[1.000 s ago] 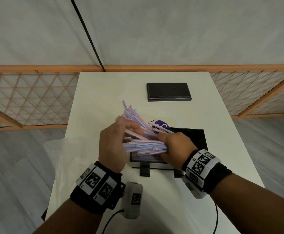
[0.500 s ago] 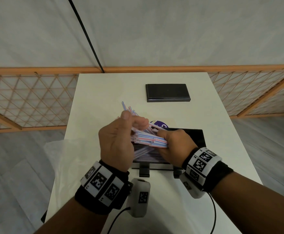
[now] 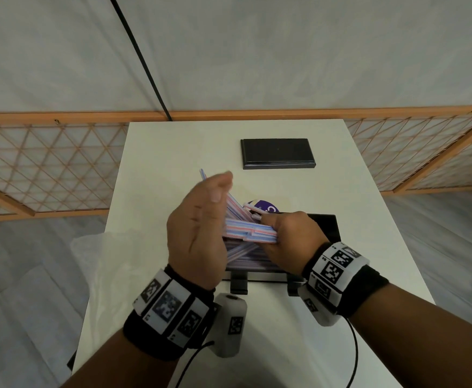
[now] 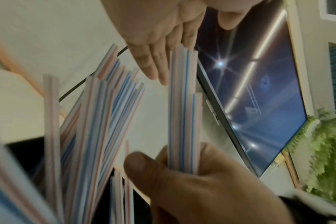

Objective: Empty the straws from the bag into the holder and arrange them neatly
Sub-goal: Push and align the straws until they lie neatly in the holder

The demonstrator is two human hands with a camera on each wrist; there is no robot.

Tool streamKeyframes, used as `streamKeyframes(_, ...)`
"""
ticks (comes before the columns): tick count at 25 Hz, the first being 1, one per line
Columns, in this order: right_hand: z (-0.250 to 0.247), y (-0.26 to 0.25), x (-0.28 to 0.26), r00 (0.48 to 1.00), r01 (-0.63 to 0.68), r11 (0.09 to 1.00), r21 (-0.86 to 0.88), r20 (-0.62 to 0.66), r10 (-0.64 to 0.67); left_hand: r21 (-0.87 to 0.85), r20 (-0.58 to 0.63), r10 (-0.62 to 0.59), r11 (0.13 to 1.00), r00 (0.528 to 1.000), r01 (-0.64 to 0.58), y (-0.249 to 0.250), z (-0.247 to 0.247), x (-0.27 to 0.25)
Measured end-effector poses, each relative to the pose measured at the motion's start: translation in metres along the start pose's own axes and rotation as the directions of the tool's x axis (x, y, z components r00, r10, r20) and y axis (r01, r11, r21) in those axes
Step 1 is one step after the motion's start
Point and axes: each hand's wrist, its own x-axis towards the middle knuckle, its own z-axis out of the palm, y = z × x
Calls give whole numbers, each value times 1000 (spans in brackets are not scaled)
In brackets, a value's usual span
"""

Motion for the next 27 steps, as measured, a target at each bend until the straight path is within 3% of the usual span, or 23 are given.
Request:
streamKeyframes(3,-1,-15,-1,991,117,992,-49,-53,-119,179,223,86,976,971,-127,2,3,4)
streamKeyframes(5,0,-24,-4,982,161,987,-24,-98,-162,250,282,171,937,944,-244,1,6,2)
streamKeyframes(10,6,-30,-10,977,182,983,-5,-111,-181,260,203,340,886,918,-385,2,6,0)
streamKeyframes(13,11,-21,-12,994,109,994,1,22,-109,248,51,320,913,946,-323,0,-2,4)
streamKeyframes(16,14,-5,-20,990,74,992,-98,127,-61,224,-230,139,971,963,-86,-12,-23,11)
streamKeyframes(18,17,1,-23,980,44,981,-188,199,-6,228,-341,-116,953,933,202,-25,-31,11)
streamKeyframes(20,20,6,-26,967,-22,967,-252,240,84,286,-327,-411,815,851,504,-39,-34,5)
streamKeyframes(21,20,7,-27,962,-46,963,-265,247,114,322,-280,-522,740,806,591,-41,-33,1)
streamKeyframes(24,18,8,-29,957,-51,960,-276,262,126,374,-89,-662,670,744,641,-39,-25,-9)
streamKeyframes(27,20,9,-27,956,-40,965,-260,271,112,532,71,-677,647,733,546,-37,-24,-11)
